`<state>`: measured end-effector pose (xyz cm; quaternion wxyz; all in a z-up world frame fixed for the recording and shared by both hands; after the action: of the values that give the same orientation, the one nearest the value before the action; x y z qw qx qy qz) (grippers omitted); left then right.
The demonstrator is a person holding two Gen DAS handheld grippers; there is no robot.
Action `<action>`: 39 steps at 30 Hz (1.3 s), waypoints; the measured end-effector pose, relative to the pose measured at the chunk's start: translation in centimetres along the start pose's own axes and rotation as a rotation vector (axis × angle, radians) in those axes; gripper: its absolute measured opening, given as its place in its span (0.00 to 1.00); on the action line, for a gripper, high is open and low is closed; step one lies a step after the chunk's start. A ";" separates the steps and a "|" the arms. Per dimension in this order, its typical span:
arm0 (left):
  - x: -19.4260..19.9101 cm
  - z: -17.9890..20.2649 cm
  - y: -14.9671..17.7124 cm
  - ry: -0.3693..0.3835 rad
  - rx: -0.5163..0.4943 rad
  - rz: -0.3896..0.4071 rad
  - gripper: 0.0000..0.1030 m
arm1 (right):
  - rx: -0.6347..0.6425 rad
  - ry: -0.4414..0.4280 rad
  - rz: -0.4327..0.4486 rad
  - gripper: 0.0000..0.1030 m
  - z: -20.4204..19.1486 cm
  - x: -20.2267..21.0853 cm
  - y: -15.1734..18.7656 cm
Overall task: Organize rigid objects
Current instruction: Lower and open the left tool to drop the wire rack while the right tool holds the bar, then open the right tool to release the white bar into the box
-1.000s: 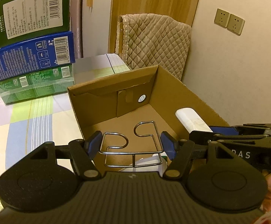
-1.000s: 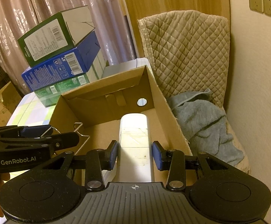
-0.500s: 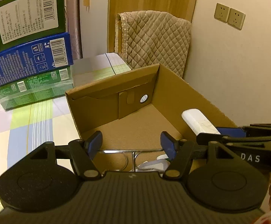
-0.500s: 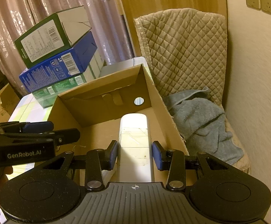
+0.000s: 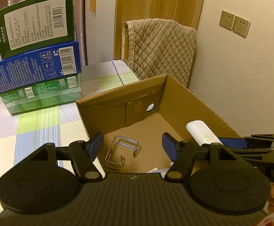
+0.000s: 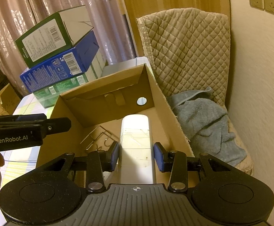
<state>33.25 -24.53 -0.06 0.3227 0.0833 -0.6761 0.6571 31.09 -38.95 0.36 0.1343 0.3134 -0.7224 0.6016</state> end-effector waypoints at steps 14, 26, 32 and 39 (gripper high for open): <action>0.3 -0.1 0.4 -0.003 0.004 -0.009 0.62 | 0.006 0.000 -0.003 0.36 -0.9 -0.2 -0.2; 0.5 -0.4 0.5 -0.008 0.009 -0.008 0.62 | 0.000 -0.003 -0.006 0.36 -1.0 -0.7 -0.5; 0.6 -0.6 0.5 -0.008 0.015 -0.008 0.62 | 0.012 0.012 -0.009 0.36 -1.0 -0.9 -0.4; 1.2 -0.8 0.5 0.000 0.026 -0.001 0.62 | -0.026 0.009 0.008 0.36 -0.6 -0.6 -0.9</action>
<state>32.33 -23.31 0.12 0.3221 0.0878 -0.6675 0.6655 32.01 -38.26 0.82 0.1394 0.3061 -0.7308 0.5939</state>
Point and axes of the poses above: each gripper's, at about its wrist camera, not at the fingertips, and x roughly against the way its jaws point, z to its right, y to its underside, the point moved 4 cm from there along -x, roughly the way its jaws point, and after that the axes turned 10 degrees about z, right-handed, at the moved point
